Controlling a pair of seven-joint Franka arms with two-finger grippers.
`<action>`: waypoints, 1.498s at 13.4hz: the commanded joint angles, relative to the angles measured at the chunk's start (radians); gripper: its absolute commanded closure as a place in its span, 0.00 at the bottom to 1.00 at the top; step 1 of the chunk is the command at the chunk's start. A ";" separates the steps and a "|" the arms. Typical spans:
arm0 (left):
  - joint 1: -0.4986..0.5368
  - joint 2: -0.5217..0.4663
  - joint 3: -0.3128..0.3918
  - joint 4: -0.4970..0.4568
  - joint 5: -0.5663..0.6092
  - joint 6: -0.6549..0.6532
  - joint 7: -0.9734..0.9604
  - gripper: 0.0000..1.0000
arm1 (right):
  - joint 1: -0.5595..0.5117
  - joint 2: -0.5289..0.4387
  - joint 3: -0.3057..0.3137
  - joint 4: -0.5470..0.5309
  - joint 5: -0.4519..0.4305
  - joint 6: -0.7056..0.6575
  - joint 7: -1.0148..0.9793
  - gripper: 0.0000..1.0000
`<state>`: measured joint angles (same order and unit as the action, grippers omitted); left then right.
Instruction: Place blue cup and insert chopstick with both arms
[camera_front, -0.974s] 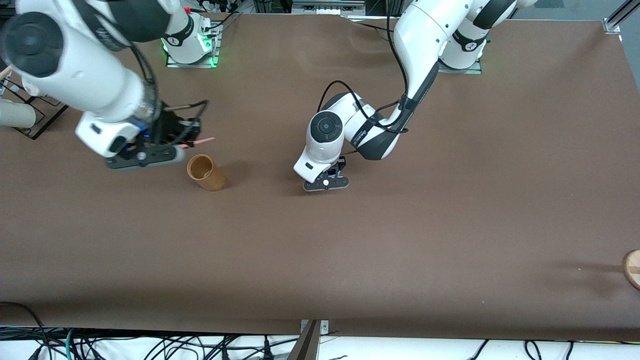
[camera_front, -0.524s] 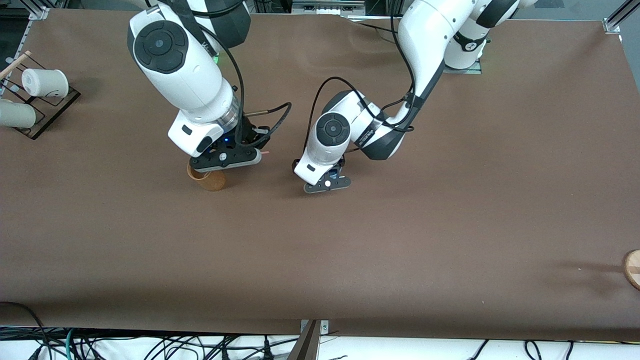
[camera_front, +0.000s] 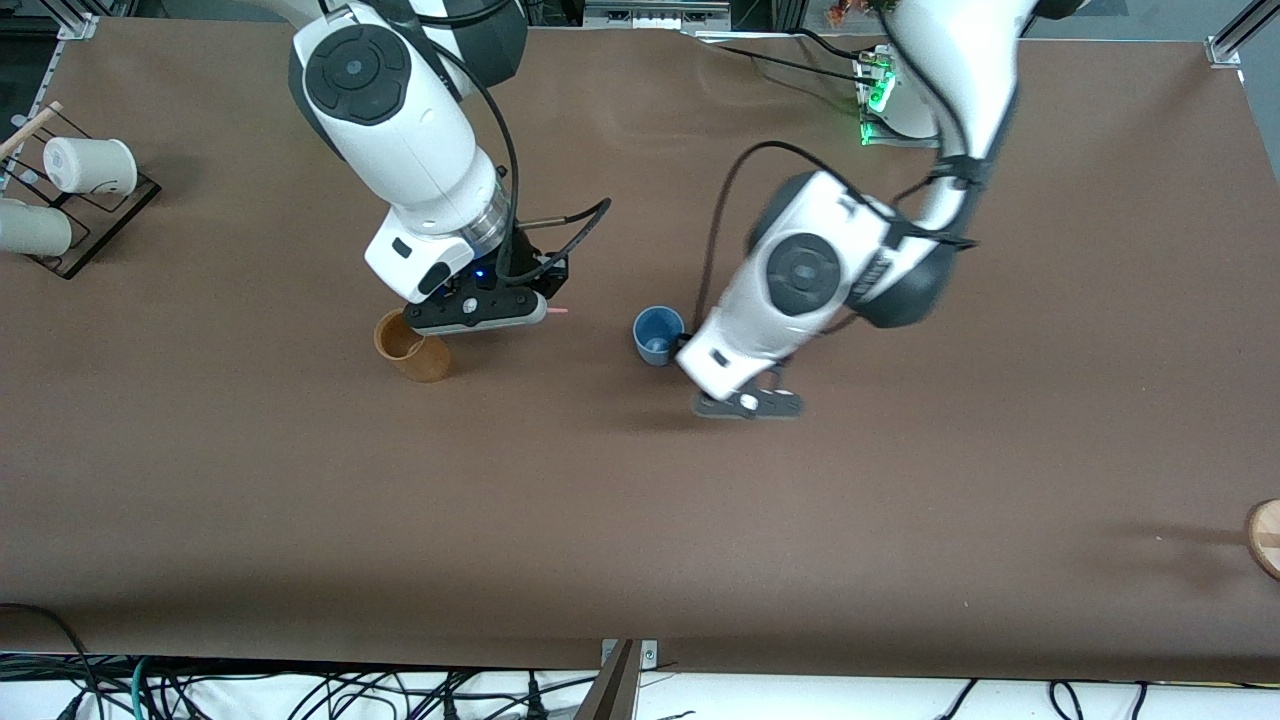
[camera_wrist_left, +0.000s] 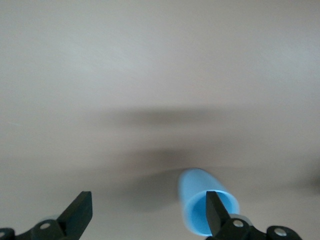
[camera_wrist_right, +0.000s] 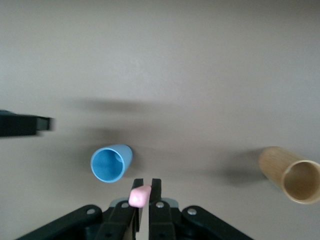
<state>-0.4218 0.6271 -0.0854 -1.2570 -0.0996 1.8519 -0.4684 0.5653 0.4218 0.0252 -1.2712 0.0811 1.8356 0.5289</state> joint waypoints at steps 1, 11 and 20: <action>0.115 -0.117 0.007 -0.039 -0.008 -0.103 0.175 0.00 | 0.045 0.047 -0.002 0.012 0.006 0.089 0.104 1.00; 0.347 -0.457 0.134 -0.102 0.058 -0.335 0.422 0.00 | 0.140 0.170 -0.008 0.012 -0.010 0.292 0.287 1.00; 0.351 -0.514 0.162 -0.191 0.060 -0.353 0.533 0.00 | 0.162 0.172 -0.007 -0.014 -0.066 0.223 0.287 1.00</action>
<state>-0.0703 0.1272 0.0758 -1.4282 -0.0576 1.4925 0.0162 0.7197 0.5965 0.0174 -1.2824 0.0374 2.0870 0.8131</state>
